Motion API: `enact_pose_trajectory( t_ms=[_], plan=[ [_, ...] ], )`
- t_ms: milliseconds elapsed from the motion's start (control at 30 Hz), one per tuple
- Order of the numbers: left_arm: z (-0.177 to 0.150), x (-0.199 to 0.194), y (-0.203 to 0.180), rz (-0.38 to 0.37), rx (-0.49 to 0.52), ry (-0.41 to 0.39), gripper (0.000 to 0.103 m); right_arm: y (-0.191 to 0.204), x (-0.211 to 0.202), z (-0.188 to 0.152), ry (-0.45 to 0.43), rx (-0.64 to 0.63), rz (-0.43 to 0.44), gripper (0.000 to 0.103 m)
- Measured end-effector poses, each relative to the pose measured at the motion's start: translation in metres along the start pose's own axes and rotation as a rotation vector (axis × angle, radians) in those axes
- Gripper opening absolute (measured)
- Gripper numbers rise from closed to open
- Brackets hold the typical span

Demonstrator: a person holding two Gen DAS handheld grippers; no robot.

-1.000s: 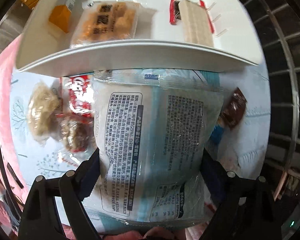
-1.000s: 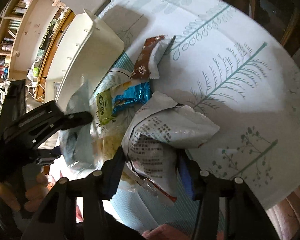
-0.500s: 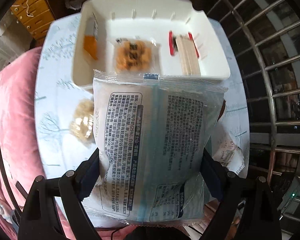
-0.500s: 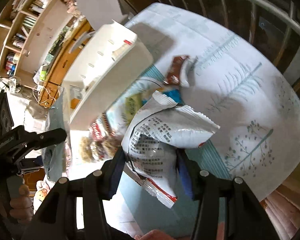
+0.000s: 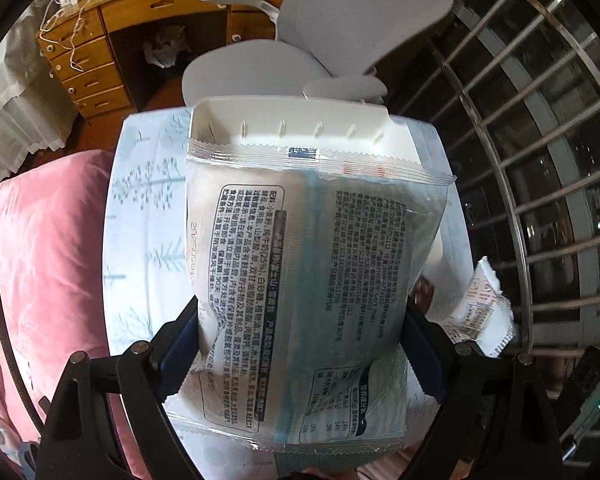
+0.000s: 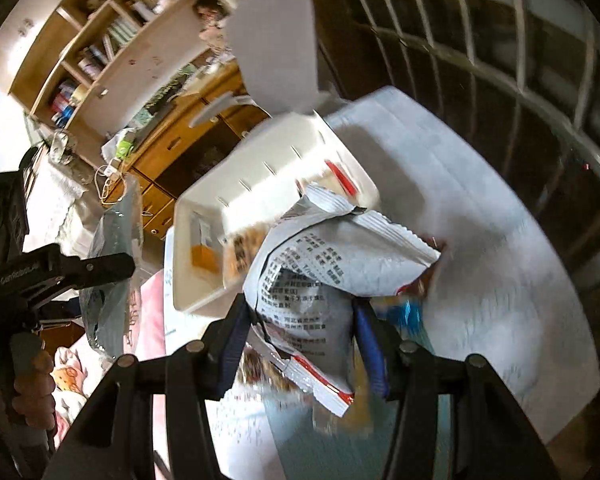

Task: Organize snacks
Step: 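Lift both bags toward the white tray, then lower both bags into the white tray and open both tools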

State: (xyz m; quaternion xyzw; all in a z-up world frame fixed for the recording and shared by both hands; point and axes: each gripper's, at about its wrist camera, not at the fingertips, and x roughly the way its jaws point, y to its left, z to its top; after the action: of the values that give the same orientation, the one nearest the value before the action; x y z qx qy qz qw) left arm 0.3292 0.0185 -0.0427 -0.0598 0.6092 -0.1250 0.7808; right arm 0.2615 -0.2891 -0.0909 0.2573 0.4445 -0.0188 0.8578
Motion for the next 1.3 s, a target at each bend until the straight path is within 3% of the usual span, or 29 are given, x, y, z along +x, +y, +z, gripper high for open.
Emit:
enact_pose_trajectory(
  t_ms=[133,333,467,700,833,900,933,1300],
  plan=[
    [0.026,0.012,0.0,-0.002,-0.03,-0.027,0.09,0.011,0.01,0.022,-0.037,-0.092,0.005,0.051],
    [0.054,0.04,-0.002,-0.07,-0.027,-0.062,0.09,0.026,0.042,0.044,-0.051,-0.251,0.032,0.051],
    [0.067,0.06,0.0,-0.053,-0.039,-0.099,0.09,0.031,0.07,0.05,-0.039,-0.341,0.04,0.051],
    [0.079,0.097,0.008,-0.015,-0.069,-0.073,0.091,0.034,0.107,0.047,-0.018,-0.424,0.038,0.052],
    [0.083,0.112,0.013,0.012,-0.079,-0.013,0.094,0.035,0.123,0.047,0.037,-0.418,0.04,0.059],
    [0.083,0.11,0.013,0.0,-0.073,-0.014,0.095,0.034,0.124,0.046,0.05,-0.417,0.034,0.077],
    [0.082,0.107,0.013,-0.005,-0.066,-0.017,0.095,0.034,0.123,0.045,0.047,-0.412,0.034,0.078],
    [0.051,0.057,0.011,-0.052,0.013,-0.042,0.096,0.039,0.084,0.036,0.01,-0.338,0.013,0.08]
  ],
)
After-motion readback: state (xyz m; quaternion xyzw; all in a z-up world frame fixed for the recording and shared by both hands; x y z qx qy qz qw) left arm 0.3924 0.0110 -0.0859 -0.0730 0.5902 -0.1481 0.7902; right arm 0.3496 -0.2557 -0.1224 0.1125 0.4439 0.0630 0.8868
